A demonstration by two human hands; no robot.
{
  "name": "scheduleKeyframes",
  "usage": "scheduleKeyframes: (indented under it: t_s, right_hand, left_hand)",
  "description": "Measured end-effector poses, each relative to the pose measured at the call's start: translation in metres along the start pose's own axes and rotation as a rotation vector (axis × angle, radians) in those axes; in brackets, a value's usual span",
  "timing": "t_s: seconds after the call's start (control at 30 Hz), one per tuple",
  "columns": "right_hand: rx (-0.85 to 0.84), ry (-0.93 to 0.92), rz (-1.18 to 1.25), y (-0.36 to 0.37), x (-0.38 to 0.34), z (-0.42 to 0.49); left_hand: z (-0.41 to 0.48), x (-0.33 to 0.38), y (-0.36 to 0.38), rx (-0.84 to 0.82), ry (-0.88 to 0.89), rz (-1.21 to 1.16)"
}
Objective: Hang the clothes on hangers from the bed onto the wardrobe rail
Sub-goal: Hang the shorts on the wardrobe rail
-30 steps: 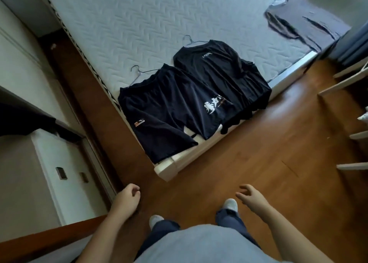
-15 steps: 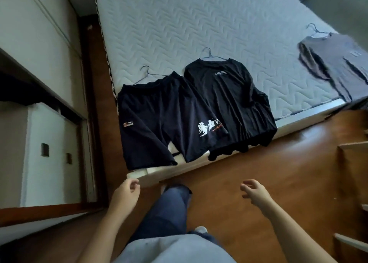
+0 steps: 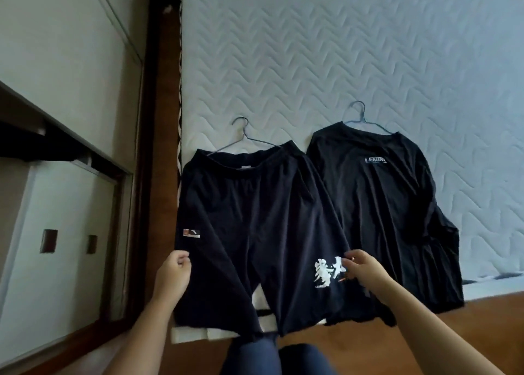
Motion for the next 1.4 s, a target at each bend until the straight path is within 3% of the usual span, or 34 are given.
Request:
scheduleKeyframes:
  t_s: [0.23, 0.4, 0.57, 0.73, 0.9, 1.13, 1.4]
  right_hand:
    - [-0.047, -0.176, -0.162, -0.001, -0.144, 0.128]
    - [0.027, -0.279, -0.232, 0.002, -0.215, 0.218]
    - [0.096, -0.323, -0.395, 0.006, -0.241, 0.279]
    - [0.123, -0.371, -0.576, 0.018, -0.247, 0.309]
    - [0.134, -0.341, -0.583, 0.027, -0.239, 0.317]
    - [0.213, -0.337, -0.321, 0.014, -0.228, 0.275]
    - [0.208, -0.239, 0.112, -0.020, -0.167, 0.174]
  left_hand:
    - [0.114, 0.063, 0.000, 0.123, -0.034, 0.003]
    - [0.179, 0.087, 0.010, 0.187, 0.022, 0.019]
    - [0.235, 0.102, 0.018, 0.219, 0.082, 0.090]
    - [0.274, 0.099, 0.024, 0.210, 0.034, 0.095]
    - [0.291, 0.095, 0.032, 0.198, -0.041, 0.063]
    - [0.257, 0.096, 0.015, 0.200, -0.116, -0.098]
    - [0.125, 0.075, -0.024, 0.303, -0.076, -0.351]
Point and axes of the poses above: each hand's wrist, its own z-axis towards the middle knuckle, its own y-axis out of the palm, x = y × z, the point moved 10 cm from there along z, towards the middle knuckle, and after that the axes turned 2 degrees about -z, right-handed, at the moved point
